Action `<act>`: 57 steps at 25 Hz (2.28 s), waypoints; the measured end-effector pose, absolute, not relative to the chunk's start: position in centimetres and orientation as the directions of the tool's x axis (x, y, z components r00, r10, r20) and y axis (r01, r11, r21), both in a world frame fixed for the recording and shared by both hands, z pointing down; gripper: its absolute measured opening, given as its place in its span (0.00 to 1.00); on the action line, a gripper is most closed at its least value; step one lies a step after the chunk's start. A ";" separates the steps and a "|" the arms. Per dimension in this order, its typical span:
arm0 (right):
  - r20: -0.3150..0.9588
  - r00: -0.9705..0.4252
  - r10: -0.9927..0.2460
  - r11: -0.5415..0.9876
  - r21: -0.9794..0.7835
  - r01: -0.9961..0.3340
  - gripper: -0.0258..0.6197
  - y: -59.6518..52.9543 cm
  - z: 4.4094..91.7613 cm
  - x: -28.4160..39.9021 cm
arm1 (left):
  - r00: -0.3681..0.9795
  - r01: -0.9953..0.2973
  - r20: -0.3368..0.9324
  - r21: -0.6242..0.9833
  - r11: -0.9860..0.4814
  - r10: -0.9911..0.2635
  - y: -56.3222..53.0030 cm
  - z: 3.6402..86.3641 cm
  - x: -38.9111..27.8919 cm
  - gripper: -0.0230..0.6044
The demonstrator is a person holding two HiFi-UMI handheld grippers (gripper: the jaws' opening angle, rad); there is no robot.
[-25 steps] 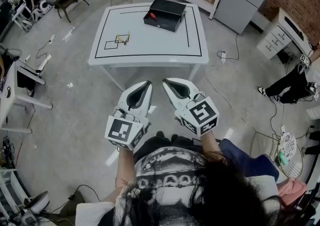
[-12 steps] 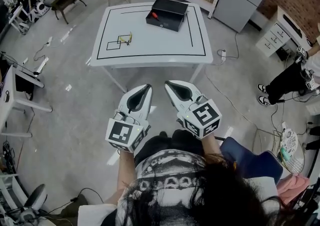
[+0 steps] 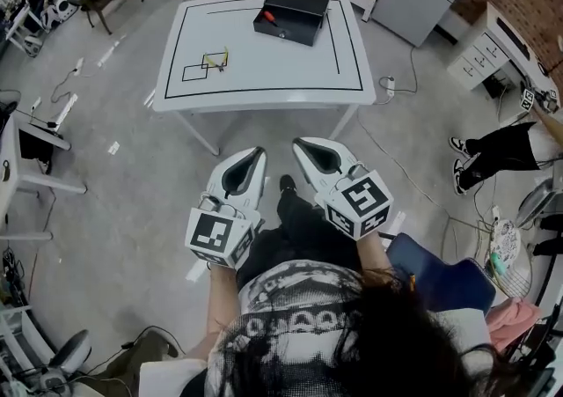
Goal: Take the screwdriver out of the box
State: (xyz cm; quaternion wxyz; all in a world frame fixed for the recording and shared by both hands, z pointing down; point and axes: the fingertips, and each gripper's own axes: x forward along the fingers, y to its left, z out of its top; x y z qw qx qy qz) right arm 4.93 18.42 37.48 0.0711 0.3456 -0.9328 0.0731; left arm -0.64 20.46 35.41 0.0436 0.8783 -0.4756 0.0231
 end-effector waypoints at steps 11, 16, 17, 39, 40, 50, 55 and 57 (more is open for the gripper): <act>0.183 -0.773 -0.608 0.768 -0.114 -0.631 0.03 8.9 38.8 2.1 | 0.513 -0.858 0.099 0.044 -0.511 -0.853 11.5 36.2 -3.7 0.04; 0.195 -0.778 -0.597 0.774 -0.115 -0.623 0.03 1.8 39.2 1.2 | 0.509 -0.860 0.117 0.042 -0.508 -0.853 4.3 36.5 -4.4 0.04; 0.194 -0.779 -0.596 0.774 -0.118 -0.622 0.03 0.5 39.1 1.1 | 0.511 -0.859 0.118 0.041 -0.510 -0.851 3.0 36.4 -4.4 0.04; 0.228 -0.802 -0.552 0.799 -0.130 -0.587 0.03 -13.1 41.1 0.3 | 0.529 -0.847 0.132 0.033 -0.530 -0.838 -11.0 37.0 -2.8 0.04; 0.231 -0.800 -0.554 0.798 -0.129 -0.589 0.03 -13.2 41.2 0.5 | 0.532 -0.846 0.134 0.033 -0.533 -0.836 -11.2 37.0 -2.6 0.04; 0.241 -0.794 -0.558 0.789 -0.143 -0.597 0.03 -14.4 41.4 2.0 | 0.537 -0.842 0.157 0.034 -0.538 -0.829 -13.0 37.1 -1.0 0.04; 0.253 -0.786 -0.564 0.782 -0.142 -0.607 0.03 -15.4 41.7 2.1 | 0.534 -0.843 0.173 0.032 -0.537 -0.828 -13.7 37.3 -1.4 0.04; 0.252 -0.782 -0.570 0.777 -0.147 -0.613 0.03 -16.0 41.8 1.9 | 0.535 -0.842 0.177 0.030 -0.539 -0.826 -14.1 37.5 -1.7 0.04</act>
